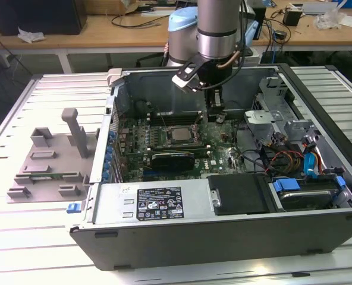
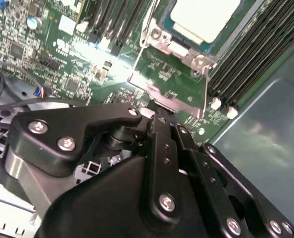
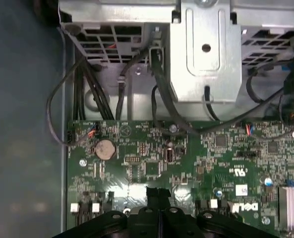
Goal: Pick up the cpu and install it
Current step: 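Close the cpu cover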
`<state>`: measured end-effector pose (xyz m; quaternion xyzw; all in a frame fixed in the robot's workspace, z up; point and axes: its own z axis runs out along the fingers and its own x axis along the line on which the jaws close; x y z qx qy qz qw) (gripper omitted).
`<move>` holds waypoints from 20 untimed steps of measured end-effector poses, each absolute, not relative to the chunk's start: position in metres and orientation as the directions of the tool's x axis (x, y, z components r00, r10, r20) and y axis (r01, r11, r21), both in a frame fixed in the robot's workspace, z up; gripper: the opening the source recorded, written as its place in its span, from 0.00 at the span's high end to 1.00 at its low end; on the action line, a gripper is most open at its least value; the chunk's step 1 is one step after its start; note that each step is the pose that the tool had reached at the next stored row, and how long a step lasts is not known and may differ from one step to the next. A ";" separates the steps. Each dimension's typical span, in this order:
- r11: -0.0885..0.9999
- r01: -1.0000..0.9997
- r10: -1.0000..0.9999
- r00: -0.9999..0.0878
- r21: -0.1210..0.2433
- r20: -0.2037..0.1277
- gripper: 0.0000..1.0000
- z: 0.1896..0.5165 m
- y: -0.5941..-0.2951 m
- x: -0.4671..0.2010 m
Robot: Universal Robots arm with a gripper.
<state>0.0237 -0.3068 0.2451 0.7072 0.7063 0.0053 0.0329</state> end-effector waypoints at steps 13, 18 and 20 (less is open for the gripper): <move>-0.020 0.998 0.999 0.023 0.054 -0.039 0.89 0.245 -0.301 0.001; -0.021 0.998 0.999 0.023 0.054 -0.039 0.89 0.245 -0.301 -0.002; -0.020 0.998 0.999 0.023 0.054 -0.039 0.89 0.245 -0.301 -0.002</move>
